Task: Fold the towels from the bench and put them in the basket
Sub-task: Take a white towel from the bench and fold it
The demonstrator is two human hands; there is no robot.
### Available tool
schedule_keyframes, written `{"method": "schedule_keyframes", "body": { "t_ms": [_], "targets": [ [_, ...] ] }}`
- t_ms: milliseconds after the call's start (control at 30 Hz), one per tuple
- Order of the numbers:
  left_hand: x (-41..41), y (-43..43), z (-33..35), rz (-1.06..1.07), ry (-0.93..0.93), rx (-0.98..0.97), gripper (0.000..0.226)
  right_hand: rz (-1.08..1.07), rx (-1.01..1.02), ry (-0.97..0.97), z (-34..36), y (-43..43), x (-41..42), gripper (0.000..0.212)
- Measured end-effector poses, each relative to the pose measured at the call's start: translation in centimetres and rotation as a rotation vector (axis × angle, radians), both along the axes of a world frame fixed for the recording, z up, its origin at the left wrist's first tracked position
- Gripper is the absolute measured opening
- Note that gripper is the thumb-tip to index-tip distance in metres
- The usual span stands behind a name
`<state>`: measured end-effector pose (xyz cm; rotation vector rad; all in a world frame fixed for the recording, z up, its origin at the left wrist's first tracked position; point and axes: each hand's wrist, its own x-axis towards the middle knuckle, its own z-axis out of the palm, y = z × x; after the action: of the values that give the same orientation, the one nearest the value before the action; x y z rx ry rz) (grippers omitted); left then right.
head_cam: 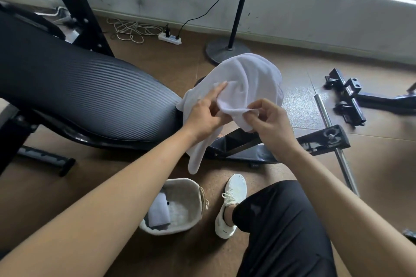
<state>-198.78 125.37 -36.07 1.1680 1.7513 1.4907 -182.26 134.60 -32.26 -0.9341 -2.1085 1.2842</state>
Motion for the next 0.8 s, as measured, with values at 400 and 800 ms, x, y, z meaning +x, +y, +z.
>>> {"method": "schedule_keyframes", "body": {
  "t_ms": [400, 800],
  "targets": [
    [-2.5, -1.8, 0.8, 0.345, -0.213, -0.025, 0.027, -0.094, 0.329, -0.152, 0.7, 6.2, -0.5, 0.058],
    [-5.0, -7.4, 3.0, 0.248, 0.014, -0.29, 0.042, -0.094, 0.502, -0.347, -1.5, 6.5, -3.1, 0.075]
  ]
}}
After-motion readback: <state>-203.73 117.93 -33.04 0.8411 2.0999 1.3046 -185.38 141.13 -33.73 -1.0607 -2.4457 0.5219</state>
